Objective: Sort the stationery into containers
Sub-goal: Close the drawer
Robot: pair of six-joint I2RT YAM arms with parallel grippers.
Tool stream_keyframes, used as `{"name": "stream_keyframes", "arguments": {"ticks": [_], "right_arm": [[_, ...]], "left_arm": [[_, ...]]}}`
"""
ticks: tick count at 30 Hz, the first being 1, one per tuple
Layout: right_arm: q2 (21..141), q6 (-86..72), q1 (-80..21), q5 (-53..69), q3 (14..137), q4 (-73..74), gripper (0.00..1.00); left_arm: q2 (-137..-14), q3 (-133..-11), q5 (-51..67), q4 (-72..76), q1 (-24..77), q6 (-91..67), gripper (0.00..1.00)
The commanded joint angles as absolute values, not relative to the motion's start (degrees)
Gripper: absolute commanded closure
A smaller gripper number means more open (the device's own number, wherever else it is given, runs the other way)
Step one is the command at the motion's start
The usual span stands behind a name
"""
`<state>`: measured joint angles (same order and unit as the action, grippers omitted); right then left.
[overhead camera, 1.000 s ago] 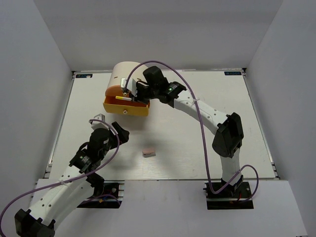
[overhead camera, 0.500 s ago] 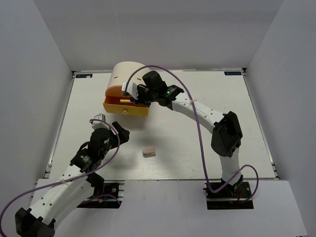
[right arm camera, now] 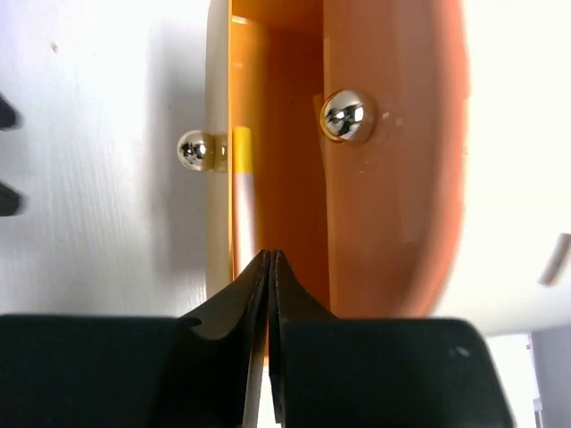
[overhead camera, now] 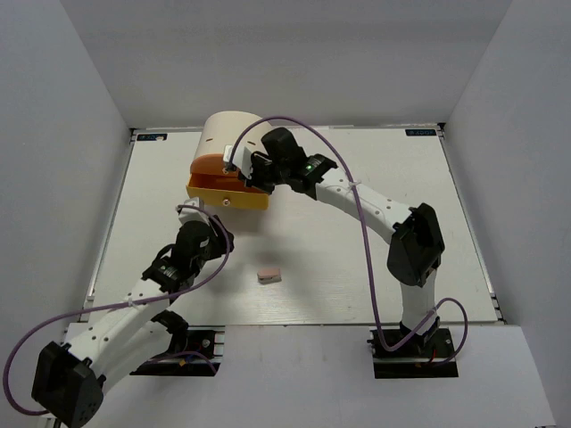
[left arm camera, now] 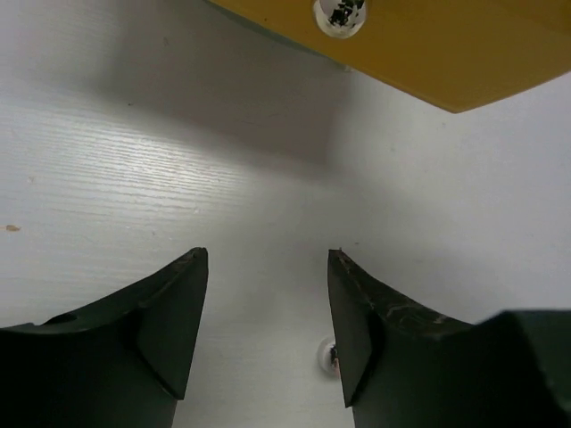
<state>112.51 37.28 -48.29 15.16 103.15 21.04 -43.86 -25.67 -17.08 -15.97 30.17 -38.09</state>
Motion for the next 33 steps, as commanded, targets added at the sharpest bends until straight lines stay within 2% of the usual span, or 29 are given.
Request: {"name": "stream_keyframes", "arguments": {"ticks": [1, 3, 4, 5, 7, 8, 9, 10, 11, 13, 14, 18, 26, 33], "right_arm": [[105.6, 33.4, -47.5, 17.6, 103.4, 20.8, 0.93], [102.8, 32.3, -46.0, 17.7, 101.4, 21.2, 0.79], [102.1, 31.3, -45.3, 17.1, 99.9, 21.4, 0.73], [100.4, 31.0, -44.4, 16.9, 99.0, 21.4, 0.65], [97.1, 30.0, -42.2, 15.7, 95.3, 21.1, 0.61], [96.4, 29.6, -41.7, 15.6, 94.1, 21.0, 0.61], [94.3, 29.4, -41.1, 15.2, 91.2, 20.8, 0.65], [93.7, 28.1, -39.3, 15.2, 90.0, 20.8, 0.71], [93.0, 27.9, -38.8, 15.3, 89.0, 20.7, 0.83], [90.9, 27.2, -36.3, 15.4, 84.8, 20.5, 0.94], [90.5, 26.9, -35.6, 15.9, 83.2, 20.3, 0.96], [88.2, 26.2, -32.4, 16.5, 79.5, 20.0, 0.96], [86.4, 25.6, -29.1, 18.7, 75.6, 19.9, 0.93], [85.4, 25.2, -27.0, 20.0, 73.7, 20.2, 0.88]], "left_arm": [[-48.2, -29.3, -19.1, -11.1, 30.4, -33.1, 0.34], [-51.0, -31.2, -19.6, -10.5, 30.4, -31.8, 0.28], [-52.5, -33.2, -20.1, -11.2, 30.4, -31.2, 0.2], [-55.3, -34.1, -20.1, -11.2, 29.9, -31.2, 0.2], [-57.5, -35.6, -20.1, -11.3, 29.9, -30.6, 0.19], [-58.3, -36.4, -20.6, -10.5, 29.9, -30.1, 0.19], [-59.6, -36.4, -20.7, -9.9, 29.9, -30.1, 0.23], [-60.1, -36.9, -20.7, -8.7, 29.9, -30.1, 0.34], [-60.6, -36.9, -20.7, -8.1, 29.9, -30.1, 0.39], [-62.3, -38.2, -21.2, -7.6, 29.9, -30.1, 0.46], [-62.9, -38.2, -21.7, -7.6, 29.9, -30.1, 0.48], [-65.3, -41.0, -22.2, -7.6, 29.9, -29.4, 0.49], [-68.5, -43.2, -25.0, -5.1, 29.9, -28.2, 0.37], [-71.6, -44.4, -26.6, -1.9, 29.4, -28.8, 0.36]]}}
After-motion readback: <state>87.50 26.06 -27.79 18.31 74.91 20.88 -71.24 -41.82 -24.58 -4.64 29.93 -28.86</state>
